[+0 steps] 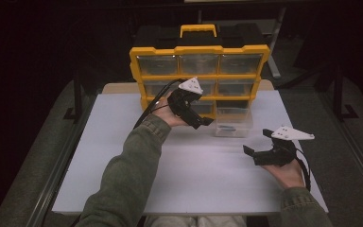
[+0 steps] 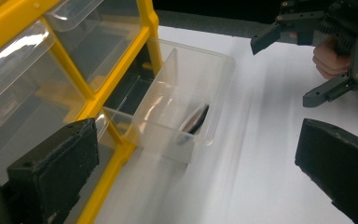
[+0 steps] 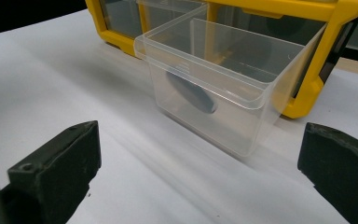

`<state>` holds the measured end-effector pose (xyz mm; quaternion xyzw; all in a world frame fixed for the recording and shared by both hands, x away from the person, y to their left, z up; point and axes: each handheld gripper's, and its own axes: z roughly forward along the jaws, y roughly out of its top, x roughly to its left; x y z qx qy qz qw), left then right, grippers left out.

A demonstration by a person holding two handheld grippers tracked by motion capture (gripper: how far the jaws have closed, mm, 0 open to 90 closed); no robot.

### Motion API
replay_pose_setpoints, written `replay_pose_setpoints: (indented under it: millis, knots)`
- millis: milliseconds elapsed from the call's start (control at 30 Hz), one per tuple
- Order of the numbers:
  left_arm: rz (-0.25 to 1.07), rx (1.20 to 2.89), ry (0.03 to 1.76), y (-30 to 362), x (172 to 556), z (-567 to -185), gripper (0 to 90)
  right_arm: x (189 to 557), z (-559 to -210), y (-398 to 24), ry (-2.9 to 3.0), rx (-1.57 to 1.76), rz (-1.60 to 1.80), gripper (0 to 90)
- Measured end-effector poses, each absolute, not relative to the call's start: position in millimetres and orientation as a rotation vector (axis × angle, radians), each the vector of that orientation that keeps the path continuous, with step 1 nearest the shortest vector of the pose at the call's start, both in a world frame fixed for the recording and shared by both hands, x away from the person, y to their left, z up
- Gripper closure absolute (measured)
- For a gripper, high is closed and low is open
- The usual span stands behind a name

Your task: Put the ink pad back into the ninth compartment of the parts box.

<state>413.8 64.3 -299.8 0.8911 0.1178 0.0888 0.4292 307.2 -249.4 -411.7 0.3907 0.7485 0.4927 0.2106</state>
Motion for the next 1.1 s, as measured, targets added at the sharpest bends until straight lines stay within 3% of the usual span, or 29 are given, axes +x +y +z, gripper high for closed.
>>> replay_pose_setpoints:
  millis: [1100]
  knots:
    - [0.280,2.128,0.438,126,397,-313,0.0,307,-412,-250,2.079,1.091,1.370,0.0]
